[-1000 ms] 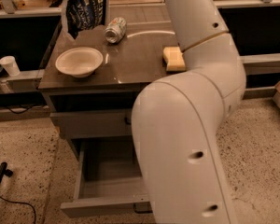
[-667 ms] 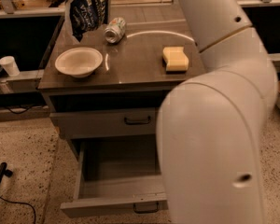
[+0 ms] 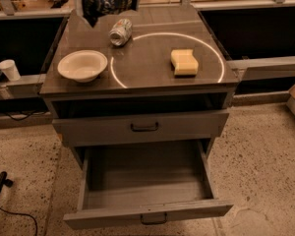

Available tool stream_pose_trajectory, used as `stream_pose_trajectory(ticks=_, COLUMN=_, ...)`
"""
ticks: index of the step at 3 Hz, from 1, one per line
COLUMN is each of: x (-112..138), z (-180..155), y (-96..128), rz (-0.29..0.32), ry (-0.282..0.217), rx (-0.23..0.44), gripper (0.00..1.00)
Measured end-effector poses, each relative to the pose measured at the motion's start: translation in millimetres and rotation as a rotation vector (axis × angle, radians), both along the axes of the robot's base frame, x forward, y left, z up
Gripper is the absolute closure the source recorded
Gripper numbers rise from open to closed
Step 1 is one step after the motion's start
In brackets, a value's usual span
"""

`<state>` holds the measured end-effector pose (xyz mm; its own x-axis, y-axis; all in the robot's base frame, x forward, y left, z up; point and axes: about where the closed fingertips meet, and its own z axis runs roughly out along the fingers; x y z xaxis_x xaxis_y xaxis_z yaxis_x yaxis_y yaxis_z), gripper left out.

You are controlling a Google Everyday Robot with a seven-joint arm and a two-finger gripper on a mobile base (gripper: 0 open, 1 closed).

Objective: Place blue chip bag into middle drawer

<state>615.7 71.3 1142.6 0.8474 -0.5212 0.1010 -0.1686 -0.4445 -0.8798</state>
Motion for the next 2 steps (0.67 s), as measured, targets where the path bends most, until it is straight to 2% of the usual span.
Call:
stream_pose_trajectory(ticks=1, x=3.8, z=-20.7, y=-14.6, rz=-0.025, ry=0.030, rx=-0.026, gripper=1.00)
stream_pose_trajectory(ticks=2, x=3.5, z=-17.0, y=-10.7, rz=-0.018, ry=0.025, rx=-0.021, gripper=1.00)
